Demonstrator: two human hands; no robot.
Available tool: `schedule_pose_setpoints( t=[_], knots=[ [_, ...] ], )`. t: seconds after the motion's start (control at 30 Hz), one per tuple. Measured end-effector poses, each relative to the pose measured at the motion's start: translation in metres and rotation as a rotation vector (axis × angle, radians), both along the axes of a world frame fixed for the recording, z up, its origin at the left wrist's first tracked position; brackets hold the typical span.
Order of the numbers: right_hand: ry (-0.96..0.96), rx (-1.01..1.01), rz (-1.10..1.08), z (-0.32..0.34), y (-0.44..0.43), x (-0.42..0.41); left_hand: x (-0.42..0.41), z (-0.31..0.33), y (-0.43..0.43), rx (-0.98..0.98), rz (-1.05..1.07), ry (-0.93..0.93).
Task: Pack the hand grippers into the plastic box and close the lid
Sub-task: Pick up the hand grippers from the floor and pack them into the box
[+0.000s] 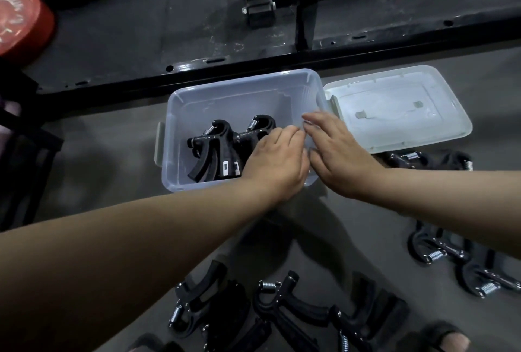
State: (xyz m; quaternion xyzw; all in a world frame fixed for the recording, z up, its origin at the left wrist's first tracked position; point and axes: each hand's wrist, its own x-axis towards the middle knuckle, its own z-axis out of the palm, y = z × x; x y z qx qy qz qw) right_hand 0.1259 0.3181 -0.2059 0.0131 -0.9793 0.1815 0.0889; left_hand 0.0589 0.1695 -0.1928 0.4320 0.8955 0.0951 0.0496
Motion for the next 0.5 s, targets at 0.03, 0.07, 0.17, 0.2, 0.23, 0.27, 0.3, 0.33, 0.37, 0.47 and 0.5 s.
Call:
schedule_pose_setpoints(
  t=[0.03,0.07,0.17,0.2,0.23,0.27,0.3,0.33,0.37,0.47,0.5],
  knots=[
    [-0.003,0.005,0.012,-0.001,0.001,0.005,-0.002,-0.002,0.002,0.001,-0.003,-0.011],
    [-0.006,0.012,0.018,-0.002,0.002,0.011,-0.003,-0.003,0.003,-0.002,-0.012,-0.013],
    [-0.053,-0.055,-0.014,-0.008,0.002,0.031,-0.004,-0.006,0.004,-0.009,-0.051,-0.003],
    [-0.089,-0.100,-0.022,-0.010,0.002,0.038,-0.005,-0.006,0.004,-0.002,-0.072,0.002],
    [-0.116,-0.125,-0.018,-0.012,0.002,0.044,-0.005,-0.006,0.005,0.015,-0.095,0.008],
    [-0.127,-0.130,-0.004,-0.014,0.003,0.051,-0.006,-0.006,0.008,0.036,-0.116,0.012],
    [-0.132,-0.125,0.014,-0.015,0.004,0.057,-0.006,-0.005,0.012,0.056,-0.136,0.017],
    [-0.141,-0.129,0.026,-0.016,0.006,0.064,-0.005,-0.004,0.017,0.069,-0.155,0.020],
    [-0.162,-0.138,0.033,-0.018,0.008,0.072,-0.004,-0.002,0.024,0.076,-0.169,0.021],
    [-0.257,-0.146,0.024,-0.031,0.018,0.094,0.003,0.001,0.043,0.079,-0.205,0.010],
    [-0.331,-0.137,-0.016,-0.039,0.024,0.100,0.005,0.000,0.048,0.072,-0.211,0.009]
  ],
)
